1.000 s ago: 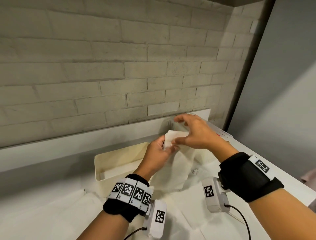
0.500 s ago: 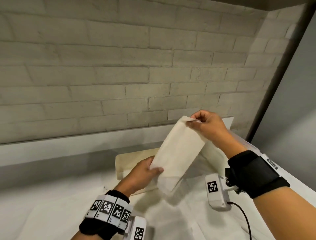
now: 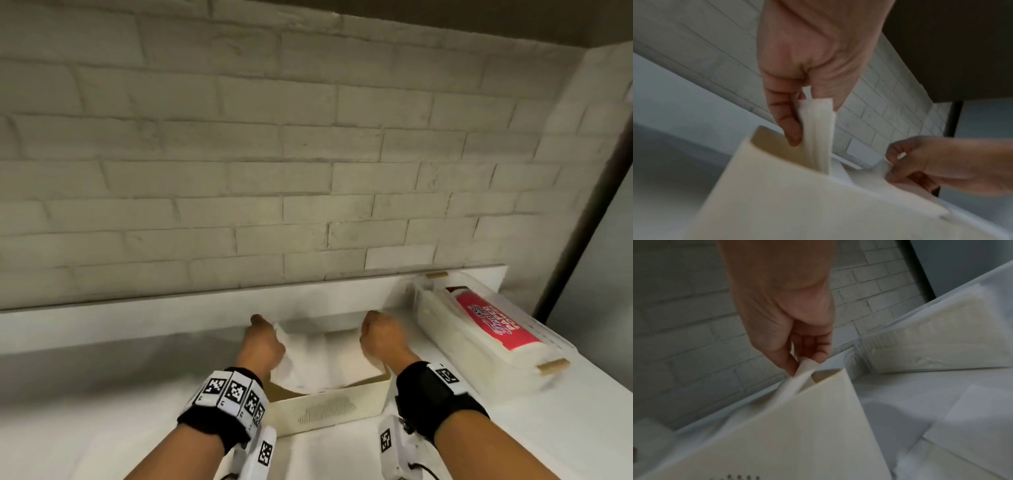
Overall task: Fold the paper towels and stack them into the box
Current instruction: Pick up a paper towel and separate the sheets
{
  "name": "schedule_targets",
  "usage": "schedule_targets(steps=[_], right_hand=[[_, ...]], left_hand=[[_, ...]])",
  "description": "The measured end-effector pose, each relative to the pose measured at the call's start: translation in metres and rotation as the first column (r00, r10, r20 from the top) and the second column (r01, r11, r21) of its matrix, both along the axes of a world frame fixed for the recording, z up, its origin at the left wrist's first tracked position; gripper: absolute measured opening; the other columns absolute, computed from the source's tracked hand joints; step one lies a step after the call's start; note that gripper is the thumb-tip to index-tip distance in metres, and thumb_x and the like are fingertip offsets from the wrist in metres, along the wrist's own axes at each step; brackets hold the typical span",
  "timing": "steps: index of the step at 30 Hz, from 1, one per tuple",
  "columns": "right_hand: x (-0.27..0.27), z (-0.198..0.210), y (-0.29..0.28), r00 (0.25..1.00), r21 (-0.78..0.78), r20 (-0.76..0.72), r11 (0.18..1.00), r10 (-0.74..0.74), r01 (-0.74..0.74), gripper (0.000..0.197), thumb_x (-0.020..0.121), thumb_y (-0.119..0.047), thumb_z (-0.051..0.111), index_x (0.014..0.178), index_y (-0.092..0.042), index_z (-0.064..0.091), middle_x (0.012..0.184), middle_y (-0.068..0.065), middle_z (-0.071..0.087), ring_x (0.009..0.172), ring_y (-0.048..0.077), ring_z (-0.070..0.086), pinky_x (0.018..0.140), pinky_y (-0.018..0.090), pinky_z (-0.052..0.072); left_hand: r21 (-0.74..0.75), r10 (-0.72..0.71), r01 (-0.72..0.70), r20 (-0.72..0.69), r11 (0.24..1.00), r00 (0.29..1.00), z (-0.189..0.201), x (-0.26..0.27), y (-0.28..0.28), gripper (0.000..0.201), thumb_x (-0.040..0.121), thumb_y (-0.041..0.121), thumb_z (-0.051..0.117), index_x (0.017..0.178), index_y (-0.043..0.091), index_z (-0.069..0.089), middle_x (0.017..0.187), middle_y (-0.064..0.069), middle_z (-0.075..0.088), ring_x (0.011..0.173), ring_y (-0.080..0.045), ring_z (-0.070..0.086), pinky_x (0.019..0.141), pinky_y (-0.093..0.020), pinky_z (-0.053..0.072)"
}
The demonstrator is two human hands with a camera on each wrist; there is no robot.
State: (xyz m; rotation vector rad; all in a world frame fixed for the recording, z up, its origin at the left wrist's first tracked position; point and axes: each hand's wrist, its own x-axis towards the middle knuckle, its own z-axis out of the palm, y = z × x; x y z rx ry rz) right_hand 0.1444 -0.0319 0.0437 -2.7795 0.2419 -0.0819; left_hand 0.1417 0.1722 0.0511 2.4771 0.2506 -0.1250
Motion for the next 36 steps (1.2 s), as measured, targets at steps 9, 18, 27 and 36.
schedule_targets(steps=[9,18,27,36], right_hand=[[0.023,-0.033,0.014,0.916,-0.388,-0.345,0.857,0.207,-0.339,0.027,0.089,-0.007,0.048,0.113,0.001,0.058,0.117,0.018,0.059,0.108,0.031,0.057,0.070,0.025,0.039],[0.014,-0.031,0.030,0.843,-0.486,-0.515,0.757,0.155,-0.436,0.022,0.093,-0.017,0.046,0.109,-0.008,0.059,0.105,0.004,0.060,0.114,0.022,0.053,0.101,0.028,0.030],[0.005,-0.028,0.031,0.793,-0.383,-0.590,0.812,0.152,-0.440,0.030,0.095,-0.013,0.045,0.121,-0.002,0.056,0.121,0.014,0.058,0.117,0.028,0.053,0.098,0.032,0.040],[0.001,-0.011,0.025,0.915,-0.282,-0.360,0.913,0.184,-0.295,0.037,0.089,-0.016,0.053,0.127,-0.014,0.050,0.134,0.006,0.045,0.114,0.023,0.055,0.085,0.026,0.043]], left_hand=[[0.643,-0.350,0.451,-0.288,0.620,0.891,-0.029,0.010,-0.014,0.036,0.095,0.014,0.048,0.128,0.001,0.045,0.132,-0.013,0.052,0.121,-0.027,0.052,0.099,-0.028,0.040],[0.698,-0.383,0.593,-0.460,0.401,0.801,-0.034,0.010,-0.023,0.037,0.091,0.019,0.056,0.126,0.006,0.053,0.130,-0.008,0.056,0.122,-0.025,0.051,0.105,-0.040,0.033],[0.624,-0.432,0.632,-0.464,0.460,0.773,-0.035,0.001,-0.024,0.033,0.094,0.011,0.045,0.125,0.004,0.055,0.133,-0.012,0.054,0.124,-0.026,0.051,0.102,-0.035,0.040],[0.607,-0.428,0.509,-0.288,0.610,0.857,-0.015,-0.001,-0.028,0.030,0.091,0.027,0.053,0.114,0.009,0.062,0.119,-0.007,0.062,0.110,-0.025,0.060,0.090,-0.034,0.045]])
